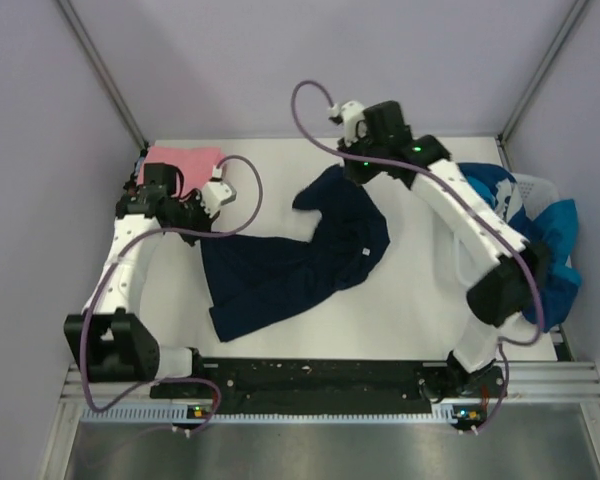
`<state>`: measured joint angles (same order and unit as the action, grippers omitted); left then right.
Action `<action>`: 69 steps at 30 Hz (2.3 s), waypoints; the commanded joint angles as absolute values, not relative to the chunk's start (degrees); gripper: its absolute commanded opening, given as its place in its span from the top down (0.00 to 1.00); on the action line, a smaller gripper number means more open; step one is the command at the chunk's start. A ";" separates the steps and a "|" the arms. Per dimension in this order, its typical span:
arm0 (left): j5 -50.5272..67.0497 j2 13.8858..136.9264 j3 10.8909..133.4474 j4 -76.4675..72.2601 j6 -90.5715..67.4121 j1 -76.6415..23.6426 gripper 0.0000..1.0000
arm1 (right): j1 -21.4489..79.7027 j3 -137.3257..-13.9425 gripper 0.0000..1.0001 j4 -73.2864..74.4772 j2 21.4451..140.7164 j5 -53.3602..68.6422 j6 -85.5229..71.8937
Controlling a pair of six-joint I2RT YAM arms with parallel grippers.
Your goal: Fold and stack the t-shirts
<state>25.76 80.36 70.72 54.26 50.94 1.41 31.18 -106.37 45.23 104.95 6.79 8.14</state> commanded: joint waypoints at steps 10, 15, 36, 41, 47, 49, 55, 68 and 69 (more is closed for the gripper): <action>2.48 52.04 85.68 50.45 45.09 1.58 1.00 | 27.33 -92.57 1.00 36.39 56.02 -4.74 2.90; -3.07 47.38 87.36 49.74 46.49 1.58 1.00 | 27.33 -85.53 1.00 33.93 43.44 -4.48 2.81; -5.88 61.76 87.96 31.66 43.43 1.58 1.00 | 19.28 -96.21 1.00 26.03 68.60 -6.44 9.07; -8.09 71.35 97.19 27.42 39.91 1.58 1.00 | 12.04 -106.94 1.00 23.99 79.09 -2.29 3.69; -6.77 72.69 102.57 29.00 38.15 1.58 1.00 | 11.95 -110.74 1.00 23.82 77.44 1.22 4.83; -5.72 70.50 101.78 29.27 38.14 1.58 1.00 | 11.95 -109.87 1.00 23.99 74.37 1.76 5.01; -1.67 59.70 99.15 34.97 39.72 1.58 1.00 | 11.87 -104.60 1.00 24.08 60.41 7.72 3.61; -1.93 44.12 96.15 43.16 44.03 1.58 1.00 | 11.95 -100.73 1.00 28.83 42.37 20.04 2.72; -1.76 44.38 95.54 42.98 43.95 1.58 1.00 | 11.95 -100.03 1.00 28.74 42.45 20.04 2.90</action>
<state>-0.86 42.76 97.14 41.91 42.87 1.32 12.47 -102.37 27.75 41.25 19.81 3.14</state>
